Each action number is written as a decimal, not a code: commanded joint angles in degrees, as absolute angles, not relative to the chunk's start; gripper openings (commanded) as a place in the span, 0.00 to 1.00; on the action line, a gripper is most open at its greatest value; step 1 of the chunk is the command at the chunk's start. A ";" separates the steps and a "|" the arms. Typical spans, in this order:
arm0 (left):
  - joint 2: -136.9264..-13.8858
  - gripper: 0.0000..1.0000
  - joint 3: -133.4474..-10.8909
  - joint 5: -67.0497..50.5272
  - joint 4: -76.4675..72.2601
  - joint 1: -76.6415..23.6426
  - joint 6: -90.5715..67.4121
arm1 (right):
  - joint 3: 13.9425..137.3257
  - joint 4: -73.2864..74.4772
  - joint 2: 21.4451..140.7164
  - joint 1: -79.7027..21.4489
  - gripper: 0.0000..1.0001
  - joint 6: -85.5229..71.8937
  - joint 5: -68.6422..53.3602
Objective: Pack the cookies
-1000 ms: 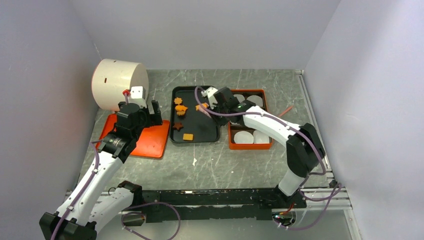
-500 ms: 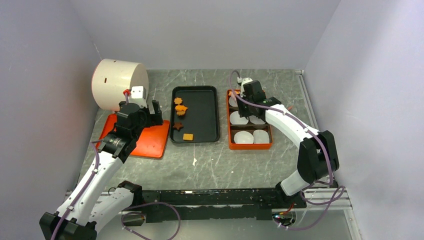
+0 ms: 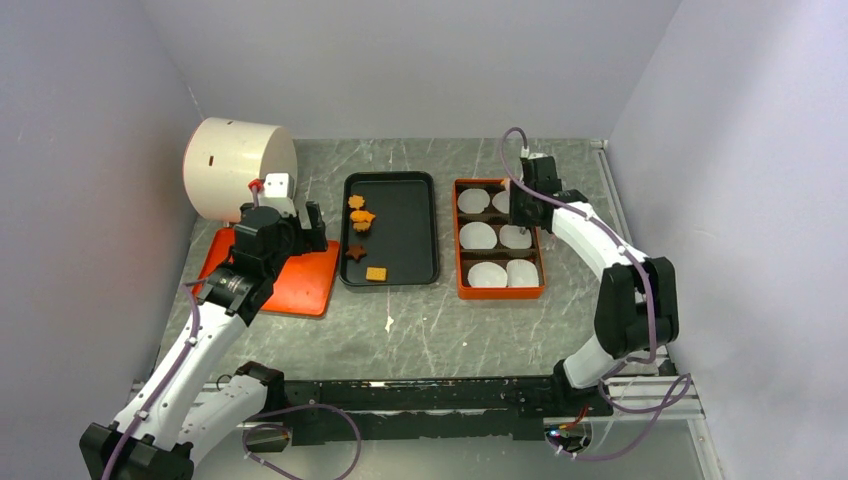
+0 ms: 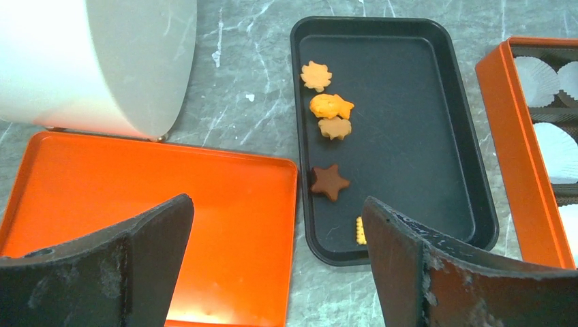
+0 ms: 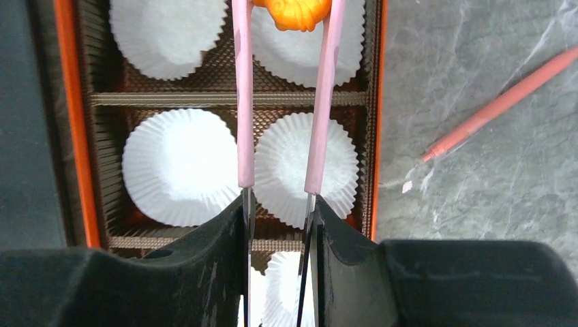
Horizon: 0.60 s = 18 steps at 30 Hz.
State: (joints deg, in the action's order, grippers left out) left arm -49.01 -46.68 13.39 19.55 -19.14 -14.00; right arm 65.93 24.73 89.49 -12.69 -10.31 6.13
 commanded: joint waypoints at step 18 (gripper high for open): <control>-49.59 0.98 -46.25 11.83 17.27 -18.81 -12.28 | 72.12 23.98 100.09 -10.81 0.03 -10.99 6.78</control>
